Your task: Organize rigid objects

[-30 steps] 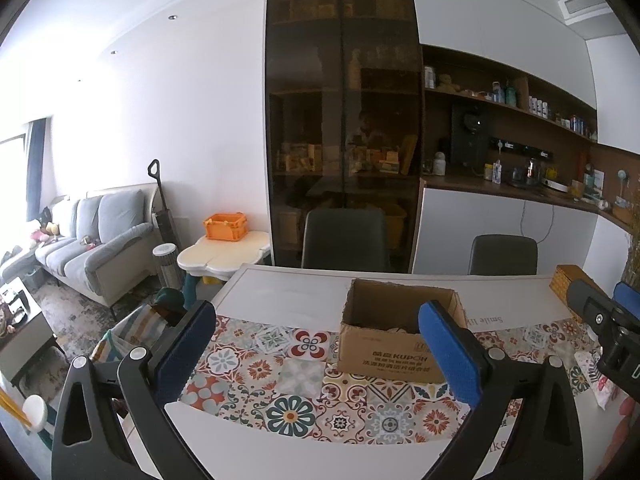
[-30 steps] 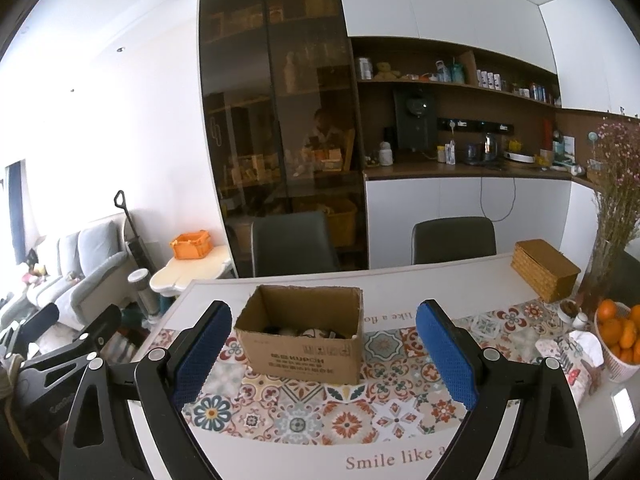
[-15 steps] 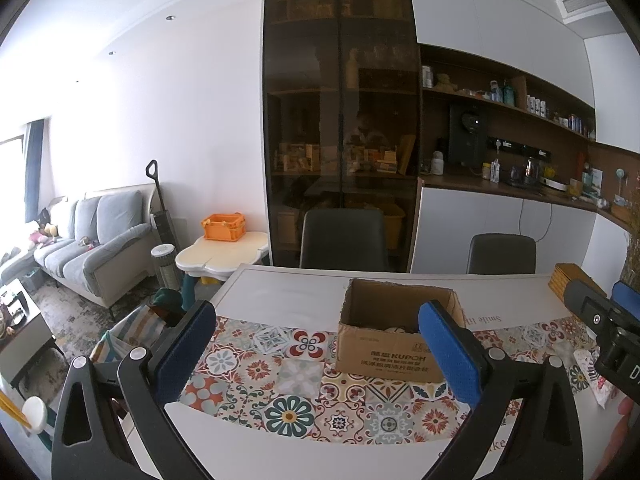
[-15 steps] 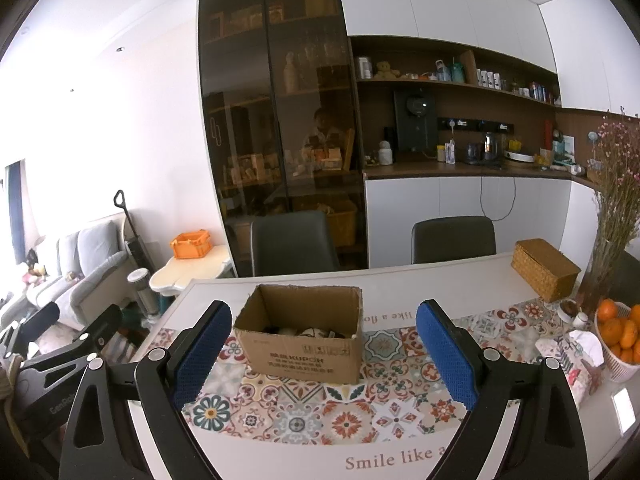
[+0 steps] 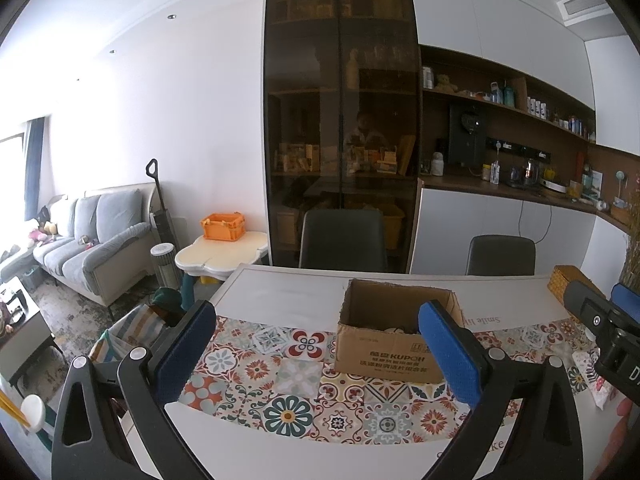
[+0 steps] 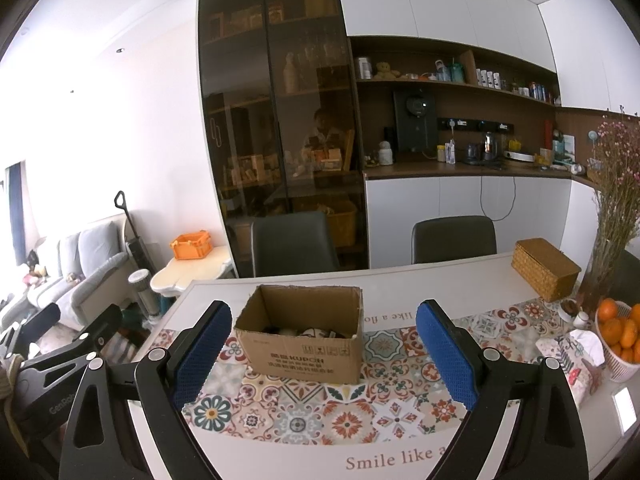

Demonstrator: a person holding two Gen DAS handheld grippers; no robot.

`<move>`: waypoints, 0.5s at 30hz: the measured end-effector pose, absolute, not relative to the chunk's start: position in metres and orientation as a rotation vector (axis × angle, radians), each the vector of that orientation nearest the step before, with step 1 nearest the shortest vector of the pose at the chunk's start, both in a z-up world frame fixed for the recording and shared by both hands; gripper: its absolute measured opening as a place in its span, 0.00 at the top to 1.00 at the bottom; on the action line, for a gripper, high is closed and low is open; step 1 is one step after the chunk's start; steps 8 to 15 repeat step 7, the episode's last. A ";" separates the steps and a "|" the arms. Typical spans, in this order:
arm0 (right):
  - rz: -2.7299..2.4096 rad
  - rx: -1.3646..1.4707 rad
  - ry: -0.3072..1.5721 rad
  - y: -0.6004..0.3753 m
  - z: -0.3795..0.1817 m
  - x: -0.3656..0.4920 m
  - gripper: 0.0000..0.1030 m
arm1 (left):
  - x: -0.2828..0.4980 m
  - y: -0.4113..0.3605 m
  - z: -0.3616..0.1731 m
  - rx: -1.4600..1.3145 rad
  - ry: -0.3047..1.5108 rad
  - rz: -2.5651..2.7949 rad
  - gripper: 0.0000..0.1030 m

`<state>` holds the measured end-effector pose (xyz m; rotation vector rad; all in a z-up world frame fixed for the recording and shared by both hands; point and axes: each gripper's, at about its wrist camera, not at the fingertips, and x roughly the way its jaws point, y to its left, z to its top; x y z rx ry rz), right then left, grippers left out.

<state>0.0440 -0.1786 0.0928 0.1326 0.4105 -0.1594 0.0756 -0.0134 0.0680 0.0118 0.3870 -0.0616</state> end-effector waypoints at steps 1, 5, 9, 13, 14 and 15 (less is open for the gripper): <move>-0.159 0.133 0.411 -0.179 0.093 0.044 0.09 | 0.076 -0.013 0.068 0.012 0.386 -0.062 0.00; -0.158 0.133 0.409 -0.178 0.093 0.044 0.09 | 0.076 -0.013 0.068 0.011 0.387 -0.061 0.00; -0.160 0.133 0.413 -0.178 0.093 0.044 0.09 | 0.076 -0.013 0.068 0.013 0.388 -0.061 0.00; -0.160 0.133 0.413 -0.178 0.093 0.044 0.09 | 0.076 -0.013 0.068 0.013 0.388 -0.061 0.00; -0.160 0.133 0.413 -0.178 0.093 0.044 0.09 | 0.076 -0.013 0.068 0.013 0.388 -0.061 0.00; -0.160 0.133 0.413 -0.178 0.093 0.044 0.09 | 0.076 -0.013 0.068 0.013 0.388 -0.061 0.00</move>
